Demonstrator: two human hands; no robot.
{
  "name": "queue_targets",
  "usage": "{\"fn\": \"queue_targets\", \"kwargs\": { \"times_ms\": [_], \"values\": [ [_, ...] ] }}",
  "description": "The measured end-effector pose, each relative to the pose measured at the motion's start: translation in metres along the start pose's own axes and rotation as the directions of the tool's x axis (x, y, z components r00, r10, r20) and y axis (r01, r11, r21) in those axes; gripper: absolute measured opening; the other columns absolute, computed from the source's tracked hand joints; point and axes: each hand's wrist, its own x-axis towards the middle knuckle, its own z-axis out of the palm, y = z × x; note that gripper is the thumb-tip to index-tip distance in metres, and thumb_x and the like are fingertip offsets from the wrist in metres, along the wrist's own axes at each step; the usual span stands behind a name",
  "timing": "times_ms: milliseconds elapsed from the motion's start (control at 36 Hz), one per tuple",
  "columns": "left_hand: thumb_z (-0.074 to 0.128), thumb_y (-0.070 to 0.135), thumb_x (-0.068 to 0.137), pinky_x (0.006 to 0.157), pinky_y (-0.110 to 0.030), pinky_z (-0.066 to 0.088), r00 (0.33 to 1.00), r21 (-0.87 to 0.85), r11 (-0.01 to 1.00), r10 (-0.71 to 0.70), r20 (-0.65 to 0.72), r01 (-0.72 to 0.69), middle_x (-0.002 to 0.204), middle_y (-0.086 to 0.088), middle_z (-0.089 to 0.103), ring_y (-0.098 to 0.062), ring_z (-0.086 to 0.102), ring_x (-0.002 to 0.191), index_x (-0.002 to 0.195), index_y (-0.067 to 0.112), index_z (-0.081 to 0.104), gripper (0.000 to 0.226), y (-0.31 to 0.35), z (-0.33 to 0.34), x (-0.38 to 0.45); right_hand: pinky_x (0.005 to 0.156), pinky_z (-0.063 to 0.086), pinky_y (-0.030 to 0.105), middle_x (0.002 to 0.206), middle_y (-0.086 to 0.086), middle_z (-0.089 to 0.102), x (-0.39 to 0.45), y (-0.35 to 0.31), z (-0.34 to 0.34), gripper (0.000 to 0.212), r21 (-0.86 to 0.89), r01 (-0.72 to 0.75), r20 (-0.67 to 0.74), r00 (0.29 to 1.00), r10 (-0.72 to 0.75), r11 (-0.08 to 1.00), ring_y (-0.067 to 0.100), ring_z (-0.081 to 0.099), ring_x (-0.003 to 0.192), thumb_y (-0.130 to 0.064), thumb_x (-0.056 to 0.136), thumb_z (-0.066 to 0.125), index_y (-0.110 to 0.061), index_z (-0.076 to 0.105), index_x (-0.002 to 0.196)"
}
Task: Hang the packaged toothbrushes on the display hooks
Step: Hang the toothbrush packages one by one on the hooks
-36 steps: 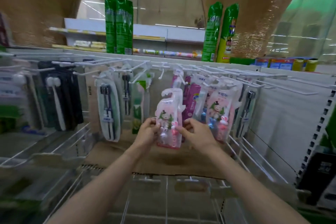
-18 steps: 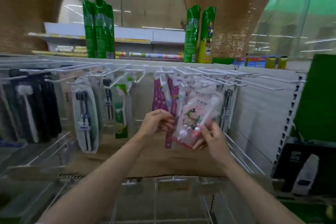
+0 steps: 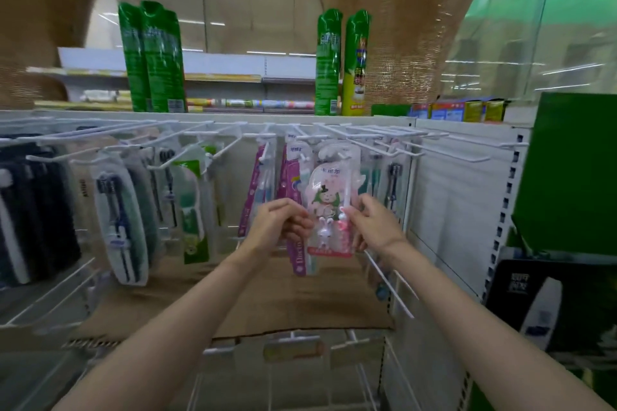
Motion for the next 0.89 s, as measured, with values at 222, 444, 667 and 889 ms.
{"fn": "queue_targets", "kwargs": {
  "times_ms": [222, 444, 667, 889],
  "values": [
    [0.049, 0.001, 0.089, 0.04, -0.019, 0.045, 0.999, 0.028, 1.0, -0.011, -0.036, 0.012, 0.055, -0.007, 0.065, -0.015, 0.059, 0.044, 0.069, 0.004, 0.061, 0.024, 0.002, 0.007, 0.005, 0.052, 0.033, 0.025, 0.071, -0.002, 0.04, 0.037, 0.001, 0.002, 0.022, -0.194, -0.023, -0.023, 1.0, 0.019, 0.981, 0.012, 0.039, 0.058, -0.026, 0.101, 0.036, -0.018, 0.038, 0.08],
    [0.052, 0.006, 0.092, 0.044, -0.018, 0.047, 0.996, 0.149, 0.988, -0.027, -0.082, 0.039, 0.062, -0.007, 0.065, -0.011, 0.06, 0.047, 0.078, 0.004, 0.064, 0.019, 0.001, 0.02, 0.009, 0.055, 0.035, 0.029, 0.073, -0.003, 0.043, 0.054, 0.015, 0.01, 0.019, -0.229, -0.037, -0.044, 0.999, 0.027, 0.973, 0.012, 0.043, 0.059, -0.031, 0.101, 0.033, -0.013, 0.039, 0.097],
    [0.053, 0.009, 0.092, 0.046, -0.016, 0.049, 0.988, 0.193, 0.979, -0.031, -0.149, 0.06, 0.071, -0.008, 0.067, -0.01, 0.062, 0.051, 0.08, 0.006, 0.061, 0.015, -0.001, 0.03, 0.012, 0.068, 0.051, 0.036, 0.085, 0.003, 0.057, 0.036, 0.029, 0.006, 0.022, -0.285, -0.068, 0.046, 0.995, 0.085, 0.956, 0.02, 0.06, 0.075, -0.035, 0.095, 0.05, -0.013, 0.045, 0.096],
    [0.051, 0.01, 0.093, 0.053, -0.023, 0.05, 0.975, 0.22, 0.971, -0.047, -0.215, 0.095, 0.074, -0.009, 0.068, -0.016, 0.064, 0.059, 0.082, 0.006, 0.061, 0.015, -0.015, 0.028, 0.009, 0.076, 0.051, 0.037, 0.085, 0.011, 0.067, 0.006, 0.039, 0.008, 0.03, -0.282, 0.004, 0.142, 0.989, 0.037, 0.959, 0.024, 0.063, 0.081, -0.032, 0.095, 0.05, -0.008, 0.063, 0.082]
  ]
}}
